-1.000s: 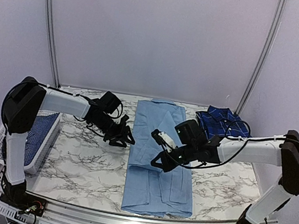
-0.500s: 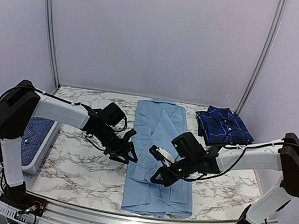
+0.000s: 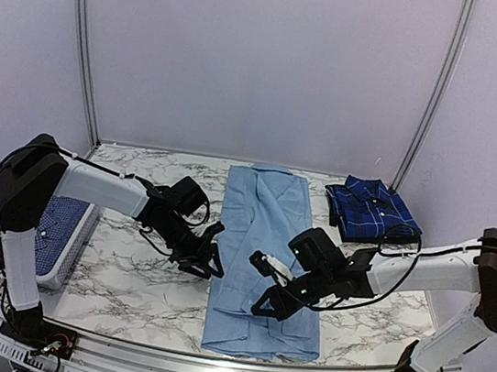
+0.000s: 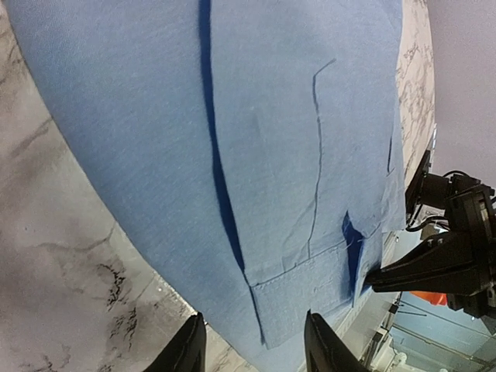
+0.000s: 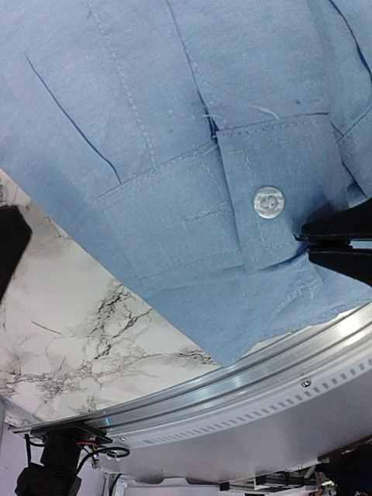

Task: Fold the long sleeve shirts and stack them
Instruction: Fold the sleeve of the rectangle-folded shirt.

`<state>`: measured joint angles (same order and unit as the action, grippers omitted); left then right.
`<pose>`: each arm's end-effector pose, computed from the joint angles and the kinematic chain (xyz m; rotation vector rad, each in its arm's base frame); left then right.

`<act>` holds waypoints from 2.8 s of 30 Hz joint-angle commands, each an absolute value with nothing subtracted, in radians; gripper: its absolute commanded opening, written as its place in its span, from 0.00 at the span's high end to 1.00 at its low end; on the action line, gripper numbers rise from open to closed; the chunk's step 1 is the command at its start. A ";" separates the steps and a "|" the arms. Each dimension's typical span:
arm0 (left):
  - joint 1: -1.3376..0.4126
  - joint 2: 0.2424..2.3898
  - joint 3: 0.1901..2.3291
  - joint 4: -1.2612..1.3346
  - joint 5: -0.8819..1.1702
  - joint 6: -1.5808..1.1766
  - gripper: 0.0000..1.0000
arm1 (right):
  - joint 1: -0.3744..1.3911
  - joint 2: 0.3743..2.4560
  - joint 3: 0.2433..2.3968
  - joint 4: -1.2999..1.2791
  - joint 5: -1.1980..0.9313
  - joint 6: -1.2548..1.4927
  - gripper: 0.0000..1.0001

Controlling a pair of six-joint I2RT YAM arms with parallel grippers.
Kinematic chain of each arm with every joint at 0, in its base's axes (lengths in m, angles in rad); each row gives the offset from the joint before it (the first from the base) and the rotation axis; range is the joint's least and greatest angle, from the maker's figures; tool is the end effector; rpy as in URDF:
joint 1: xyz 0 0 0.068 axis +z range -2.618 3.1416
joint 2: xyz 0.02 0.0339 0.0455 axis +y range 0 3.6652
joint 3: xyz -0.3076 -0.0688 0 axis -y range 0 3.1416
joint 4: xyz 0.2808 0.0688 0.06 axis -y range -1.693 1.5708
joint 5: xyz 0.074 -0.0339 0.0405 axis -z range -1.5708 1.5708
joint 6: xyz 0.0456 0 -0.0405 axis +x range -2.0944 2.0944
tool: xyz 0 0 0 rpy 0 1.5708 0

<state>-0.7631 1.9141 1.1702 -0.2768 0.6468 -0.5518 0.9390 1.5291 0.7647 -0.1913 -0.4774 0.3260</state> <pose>0.2907 -0.3160 0.1630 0.5659 2.7922 -1.2416 0.1706 0.2686 0.1763 -1.0253 2.5401 1.0488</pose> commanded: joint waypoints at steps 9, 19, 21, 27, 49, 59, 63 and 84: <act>-0.744 2.049 1.474 -0.302 0.553 -0.567 0.54 | 0.956 1.385 0.767 -0.215 -0.463 0.347 1.00; -0.729 2.371 1.847 -0.304 0.446 -0.548 0.51 | 0.953 1.405 0.755 -0.166 -0.391 0.378 1.00; -0.729 2.397 1.883 -0.304 0.425 -0.551 0.51 | 0.954 1.407 0.750 -0.161 -0.380 0.382 1.00; -0.726 2.423 1.940 -0.300 0.433 -0.568 0.65 | 0.953 1.414 0.738 -0.140 -0.366 0.391 1.00; -0.726 2.281 1.870 -0.242 0.445 -0.590 1.00 | 0.946 1.383 0.734 -0.192 -0.377 0.376 1.00; -0.722 2.219 1.756 -0.208 0.397 -0.606 1.00 | 0.946 1.324 0.724 -0.226 -0.435 0.368 1.00; -0.710 2.222 1.718 -0.207 0.380 -0.624 1.00 | 0.946 1.311 0.703 -0.208 -0.471 0.375 1.00; -0.693 2.240 1.659 -0.206 0.353 -0.621 1.00 | 0.949 1.333 0.619 -0.127 -0.495 0.411 1.00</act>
